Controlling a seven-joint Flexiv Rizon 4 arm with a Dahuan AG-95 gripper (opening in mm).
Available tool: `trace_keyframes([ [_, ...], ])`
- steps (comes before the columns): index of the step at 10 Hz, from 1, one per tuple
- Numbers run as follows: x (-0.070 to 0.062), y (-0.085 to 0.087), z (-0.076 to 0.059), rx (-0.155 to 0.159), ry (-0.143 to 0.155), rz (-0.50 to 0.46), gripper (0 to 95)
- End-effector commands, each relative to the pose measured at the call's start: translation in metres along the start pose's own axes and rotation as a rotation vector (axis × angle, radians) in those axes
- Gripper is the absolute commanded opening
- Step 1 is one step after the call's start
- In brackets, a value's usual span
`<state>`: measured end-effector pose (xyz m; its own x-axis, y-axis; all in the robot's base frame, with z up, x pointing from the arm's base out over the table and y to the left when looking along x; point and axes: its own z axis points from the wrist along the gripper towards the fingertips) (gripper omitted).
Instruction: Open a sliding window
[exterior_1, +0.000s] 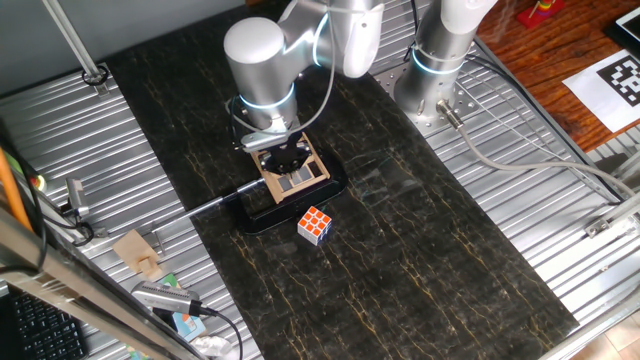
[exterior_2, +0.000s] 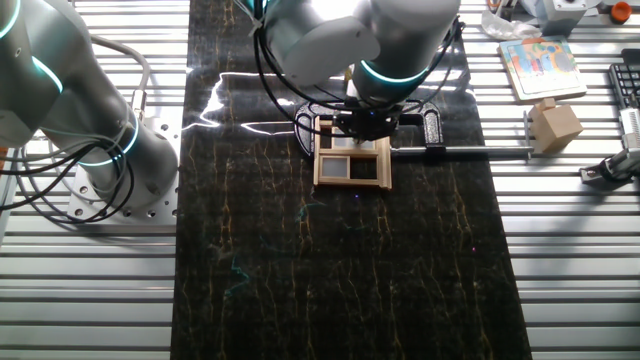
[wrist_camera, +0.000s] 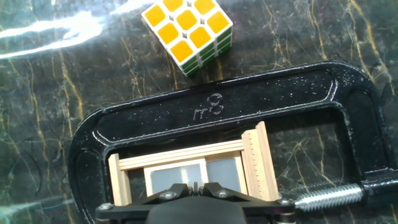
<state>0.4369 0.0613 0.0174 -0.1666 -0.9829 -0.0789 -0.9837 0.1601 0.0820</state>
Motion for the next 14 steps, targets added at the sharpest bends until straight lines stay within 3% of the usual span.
trace_keyframes([
  [1,0.0,-0.001,0.001,0.003,0.0,0.0,0.0],
  [5,-0.002,-0.002,-0.009,-0.03,0.021,-0.006,0.0],
  [8,0.0,0.01,-0.015,-0.058,0.017,0.01,0.0],
  [14,0.007,0.038,-0.006,-0.071,0.003,0.026,0.0],
])
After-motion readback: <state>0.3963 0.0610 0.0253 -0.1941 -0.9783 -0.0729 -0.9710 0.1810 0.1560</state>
